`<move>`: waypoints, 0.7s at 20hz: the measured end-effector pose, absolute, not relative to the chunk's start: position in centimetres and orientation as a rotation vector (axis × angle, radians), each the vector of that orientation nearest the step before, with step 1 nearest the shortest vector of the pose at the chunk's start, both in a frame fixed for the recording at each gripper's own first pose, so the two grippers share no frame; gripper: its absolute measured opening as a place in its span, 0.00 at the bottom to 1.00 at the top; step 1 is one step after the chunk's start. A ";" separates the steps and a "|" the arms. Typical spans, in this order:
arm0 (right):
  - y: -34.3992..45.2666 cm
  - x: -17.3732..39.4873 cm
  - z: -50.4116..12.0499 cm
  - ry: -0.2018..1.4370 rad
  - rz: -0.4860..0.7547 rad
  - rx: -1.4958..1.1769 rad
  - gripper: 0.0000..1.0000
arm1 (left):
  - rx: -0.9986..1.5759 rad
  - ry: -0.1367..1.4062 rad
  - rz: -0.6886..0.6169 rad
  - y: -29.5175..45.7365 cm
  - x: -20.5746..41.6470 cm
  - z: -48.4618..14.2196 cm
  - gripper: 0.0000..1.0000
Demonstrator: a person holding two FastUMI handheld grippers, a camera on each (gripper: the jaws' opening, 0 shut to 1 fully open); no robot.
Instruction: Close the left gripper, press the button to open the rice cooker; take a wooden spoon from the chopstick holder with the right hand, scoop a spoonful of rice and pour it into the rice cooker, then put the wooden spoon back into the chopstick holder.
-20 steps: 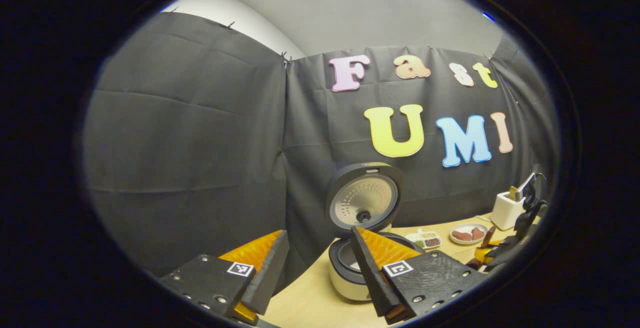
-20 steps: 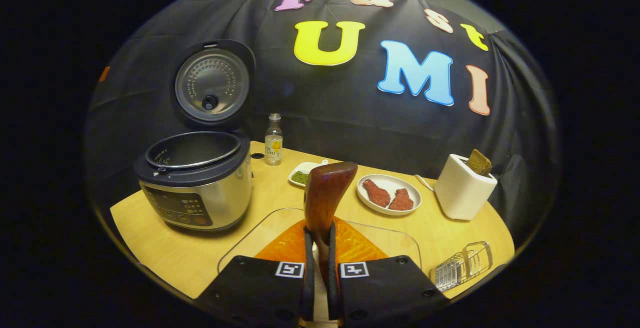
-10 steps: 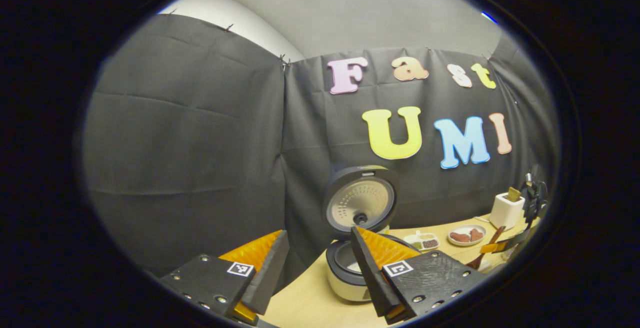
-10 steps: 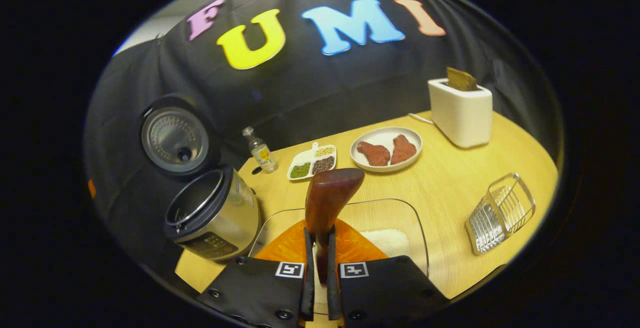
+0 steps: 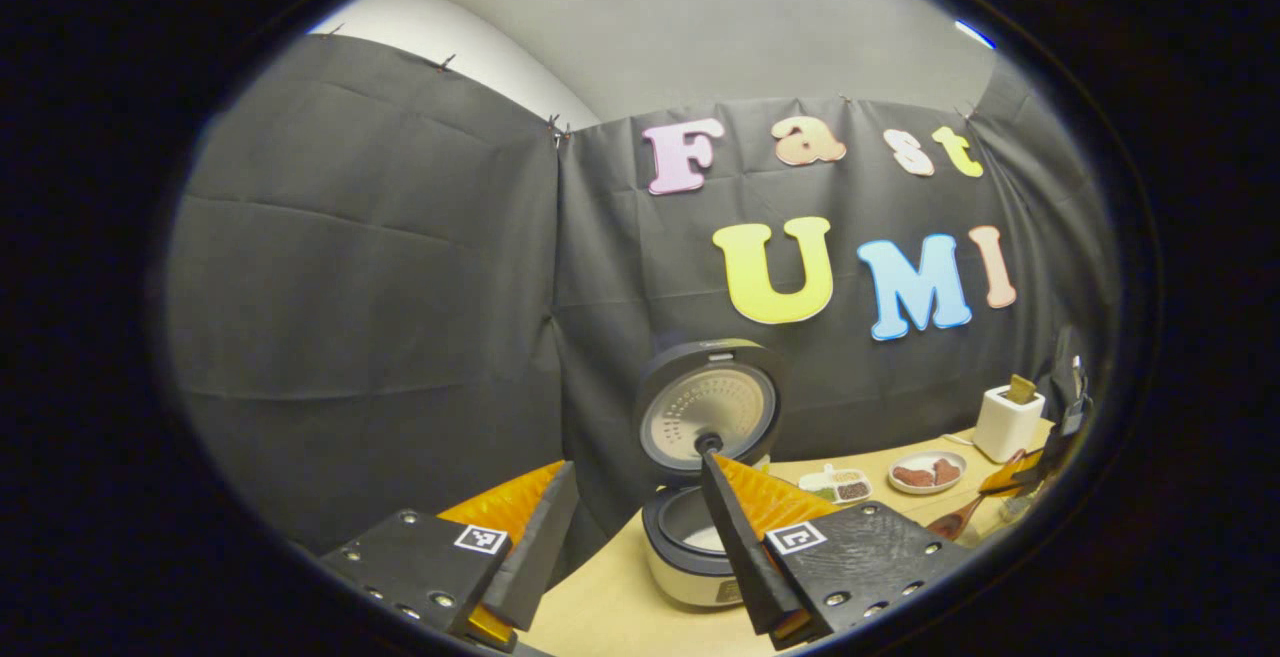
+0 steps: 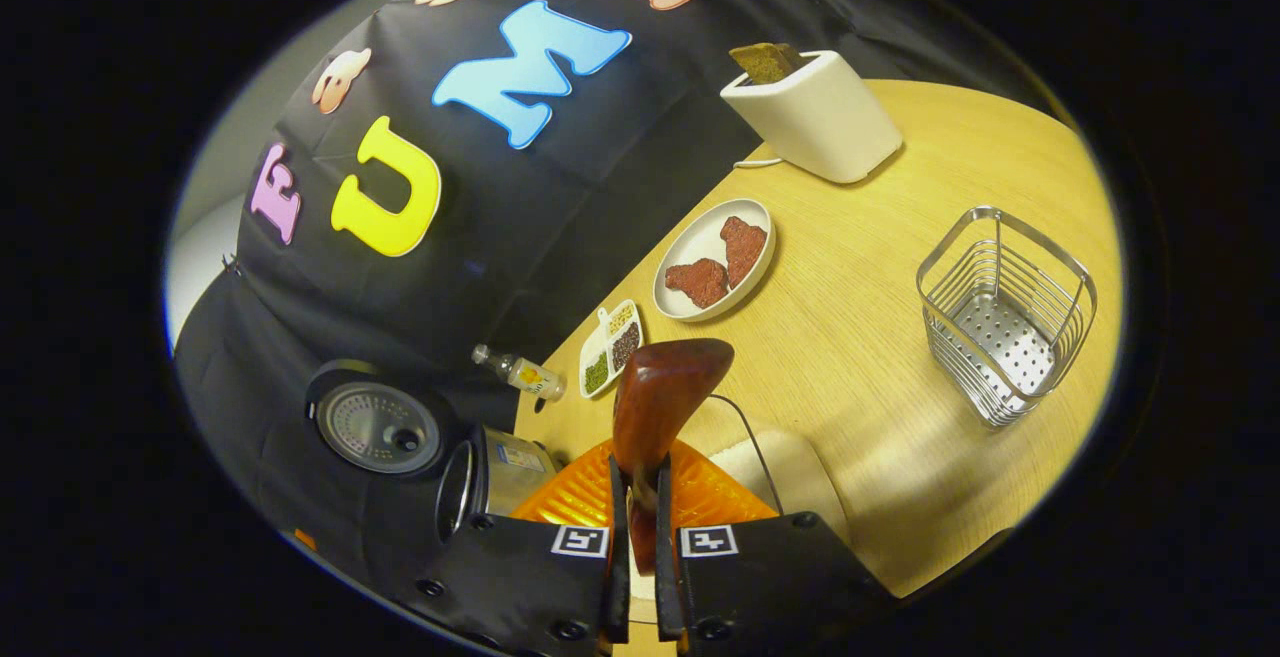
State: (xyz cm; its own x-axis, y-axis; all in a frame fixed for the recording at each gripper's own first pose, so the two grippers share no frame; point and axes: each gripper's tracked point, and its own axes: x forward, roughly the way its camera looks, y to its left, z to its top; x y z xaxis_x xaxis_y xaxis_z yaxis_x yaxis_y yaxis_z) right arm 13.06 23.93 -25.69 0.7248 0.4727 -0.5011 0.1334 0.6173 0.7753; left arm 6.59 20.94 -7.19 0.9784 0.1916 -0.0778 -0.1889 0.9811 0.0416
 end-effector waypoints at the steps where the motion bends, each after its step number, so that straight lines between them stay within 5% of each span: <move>1: 24.0 13.3 -25.1 0.751 0.226 0.935 0.12 | 0.035 0.080 0.192 20.9 6.5 -7.1 0.77; 14: 30.4 17.0 -16.8 0.705 0.361 1.179 0.12 | 0.007 0.097 0.247 23.5 5.5 -8.4 0.76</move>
State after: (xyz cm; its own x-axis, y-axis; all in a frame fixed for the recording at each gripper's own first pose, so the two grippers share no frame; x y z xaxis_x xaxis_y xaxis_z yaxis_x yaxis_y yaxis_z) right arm 17.03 30.45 -16.75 0.7359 0.6013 -0.3114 0.0988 0.3596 0.9278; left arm 5.51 23.48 -8.40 0.9650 0.2445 -0.0951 -0.2439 0.9696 0.0186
